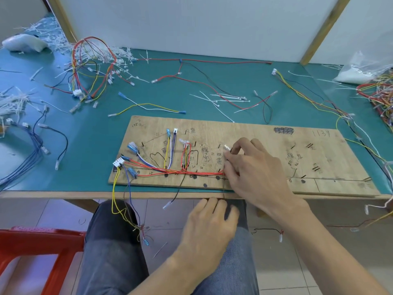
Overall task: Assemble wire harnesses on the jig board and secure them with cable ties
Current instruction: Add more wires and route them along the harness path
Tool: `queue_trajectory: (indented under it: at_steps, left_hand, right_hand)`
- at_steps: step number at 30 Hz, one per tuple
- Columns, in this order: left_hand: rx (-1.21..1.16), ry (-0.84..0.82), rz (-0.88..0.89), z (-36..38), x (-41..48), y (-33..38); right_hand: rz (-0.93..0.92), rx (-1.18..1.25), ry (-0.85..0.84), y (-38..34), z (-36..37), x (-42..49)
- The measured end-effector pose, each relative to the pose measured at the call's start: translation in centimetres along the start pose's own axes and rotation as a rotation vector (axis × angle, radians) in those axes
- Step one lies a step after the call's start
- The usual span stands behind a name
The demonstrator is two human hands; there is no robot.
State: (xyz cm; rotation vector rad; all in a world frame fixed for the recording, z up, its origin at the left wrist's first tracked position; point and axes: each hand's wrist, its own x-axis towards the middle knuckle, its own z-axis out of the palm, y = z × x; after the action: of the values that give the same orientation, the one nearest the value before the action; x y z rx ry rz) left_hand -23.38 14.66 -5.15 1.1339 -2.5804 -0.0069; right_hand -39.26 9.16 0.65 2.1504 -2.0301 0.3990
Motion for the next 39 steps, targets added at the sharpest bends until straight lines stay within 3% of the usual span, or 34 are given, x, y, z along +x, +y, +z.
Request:
queue_trajectory:
  at_steps: [5,9,13,17,25,32,39]
  left_hand:
    - [-0.051,0.131,0.022,0.0,-1.2,-0.4]
    - [-0.125,0.269,-0.005,-0.6,-2.6,-1.7]
    - [-0.377,0.301,-0.213,-2.5,-2.9,-3.0]
    - [-0.558,0.211,-0.415,-4.3,-2.8,-4.0]
    - [-0.494,0.151,-0.420,-8.7,-1.7,-5.7]
    - [-0.833,-0.046,-0.574,-11.7,6.0,-8.7]
    - [-0.779,-0.194,-0.606,-10.0,13.6,-11.7]
  right_hand:
    - [-0.037,0.037,0.025,0.3,0.6,-0.5]
    - [-0.061,0.229,0.172,-0.2,2.0,-1.5]
    - [-0.048,0.350,0.282,-1.1,3.0,-2.5]
    - [-0.055,0.449,0.260,-1.5,3.2,-3.1]
    - [0.096,0.528,0.341,-2.6,3.8,-3.3]
    - [0.091,0.643,0.264,-2.3,3.4,-3.3]
    - [0.173,0.660,0.189,-2.7,3.2,-3.3]
